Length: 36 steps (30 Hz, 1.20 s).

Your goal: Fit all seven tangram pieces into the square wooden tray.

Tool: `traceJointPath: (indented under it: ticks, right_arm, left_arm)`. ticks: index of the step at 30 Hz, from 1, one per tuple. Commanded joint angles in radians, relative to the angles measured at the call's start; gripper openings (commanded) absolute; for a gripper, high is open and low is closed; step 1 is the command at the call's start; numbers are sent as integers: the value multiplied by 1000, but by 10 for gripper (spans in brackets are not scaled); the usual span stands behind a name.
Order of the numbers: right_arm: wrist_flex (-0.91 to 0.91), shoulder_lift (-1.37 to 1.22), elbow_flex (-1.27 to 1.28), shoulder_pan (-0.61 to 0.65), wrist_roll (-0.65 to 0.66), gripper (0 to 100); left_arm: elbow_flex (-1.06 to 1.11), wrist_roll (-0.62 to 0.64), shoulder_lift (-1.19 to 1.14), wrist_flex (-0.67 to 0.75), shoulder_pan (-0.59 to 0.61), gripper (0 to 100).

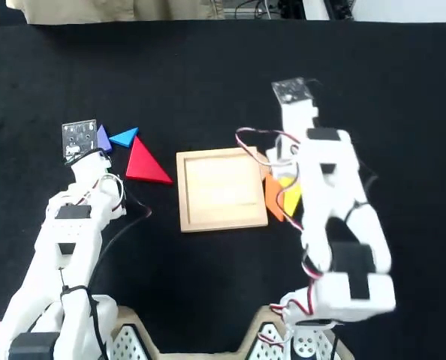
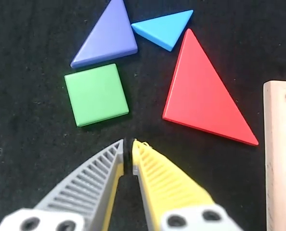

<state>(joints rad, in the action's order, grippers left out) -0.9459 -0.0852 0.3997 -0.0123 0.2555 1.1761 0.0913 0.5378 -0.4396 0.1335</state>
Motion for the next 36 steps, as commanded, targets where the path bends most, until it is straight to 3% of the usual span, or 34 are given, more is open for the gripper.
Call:
traceJointPath:
  ticks: [1,10,27,31,36]
  right_arm:
    - [17,-85,-154,25,-3,11]
    - [-103,-366,-390,-35,5,11]
    - [-308,-409,-479,-232,311,11]
    - [-393,-337,-513,-221,325,11]
    - [-374,-208,-404,-98,322,11]
  left_arm:
    - [-8,6,0,18,-12,47]
    - [-8,6,0,18,-13,47]
    - [-8,6,0,18,-13,47]
    - [-10,6,0,18,-13,47]
    - [-10,6,0,18,-13,47]
